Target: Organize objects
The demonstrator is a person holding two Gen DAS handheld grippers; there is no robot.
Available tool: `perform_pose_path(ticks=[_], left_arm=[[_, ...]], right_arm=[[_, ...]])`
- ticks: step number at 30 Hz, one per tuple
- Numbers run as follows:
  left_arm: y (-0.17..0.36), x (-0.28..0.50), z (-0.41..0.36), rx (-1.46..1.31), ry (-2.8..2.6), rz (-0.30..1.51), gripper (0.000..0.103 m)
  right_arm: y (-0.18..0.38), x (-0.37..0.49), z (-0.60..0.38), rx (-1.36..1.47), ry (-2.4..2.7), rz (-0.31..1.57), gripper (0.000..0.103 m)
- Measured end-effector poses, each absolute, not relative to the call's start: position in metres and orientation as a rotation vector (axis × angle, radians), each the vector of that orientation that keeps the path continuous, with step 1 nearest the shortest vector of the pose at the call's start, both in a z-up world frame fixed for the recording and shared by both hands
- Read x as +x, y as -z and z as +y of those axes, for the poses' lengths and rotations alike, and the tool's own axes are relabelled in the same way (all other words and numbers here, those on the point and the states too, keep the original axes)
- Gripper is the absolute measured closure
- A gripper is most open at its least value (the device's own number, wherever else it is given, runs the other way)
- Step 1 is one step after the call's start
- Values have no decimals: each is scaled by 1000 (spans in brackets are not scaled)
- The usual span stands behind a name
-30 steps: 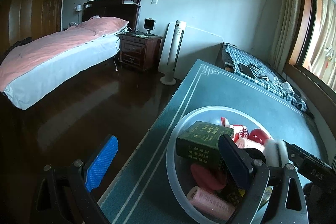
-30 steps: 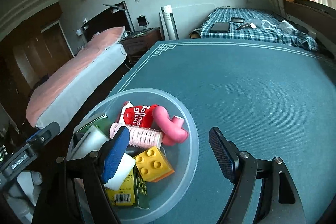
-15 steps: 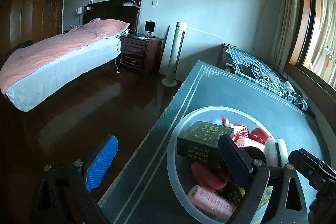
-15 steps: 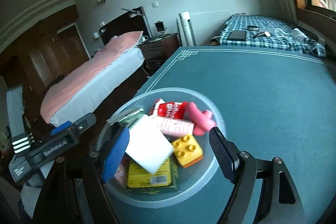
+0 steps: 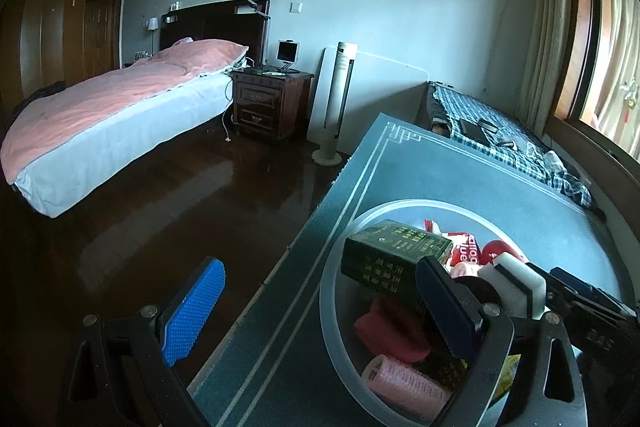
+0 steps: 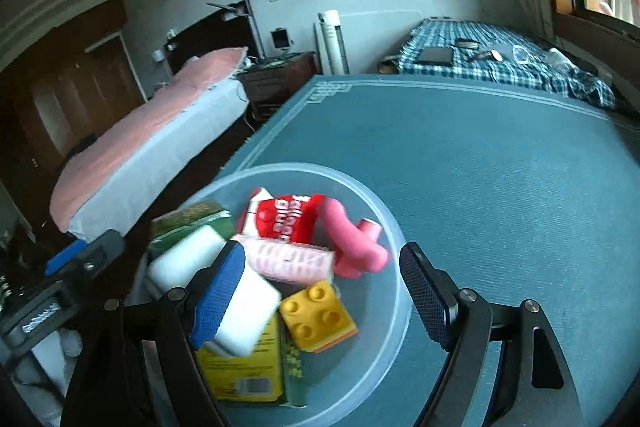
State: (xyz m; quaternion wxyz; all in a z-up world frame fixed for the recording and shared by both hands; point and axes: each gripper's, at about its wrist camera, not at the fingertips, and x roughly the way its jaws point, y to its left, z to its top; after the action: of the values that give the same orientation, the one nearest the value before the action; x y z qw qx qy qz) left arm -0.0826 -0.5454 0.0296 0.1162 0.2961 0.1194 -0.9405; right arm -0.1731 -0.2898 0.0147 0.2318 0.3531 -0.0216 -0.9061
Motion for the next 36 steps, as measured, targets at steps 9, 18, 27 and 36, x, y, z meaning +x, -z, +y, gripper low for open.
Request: perform_pose_path(ticks=[9,18,27,36], left_arm=[[-33,-75,-545,847,2755,342,4],[-37,-59,-543,842,2749,302,4],[-35,-41,-530,870,2759,172,0],[-30,-28,-518,951,2753,104,0]], right_arm=[[-25,-159,-273,934,2484,-127,22],[-32,-136,-256,932,2470,-175,22],[-13,-106,-234,1026,2422,-160,16],[-16,-64,-241,966,2447,-77,2]])
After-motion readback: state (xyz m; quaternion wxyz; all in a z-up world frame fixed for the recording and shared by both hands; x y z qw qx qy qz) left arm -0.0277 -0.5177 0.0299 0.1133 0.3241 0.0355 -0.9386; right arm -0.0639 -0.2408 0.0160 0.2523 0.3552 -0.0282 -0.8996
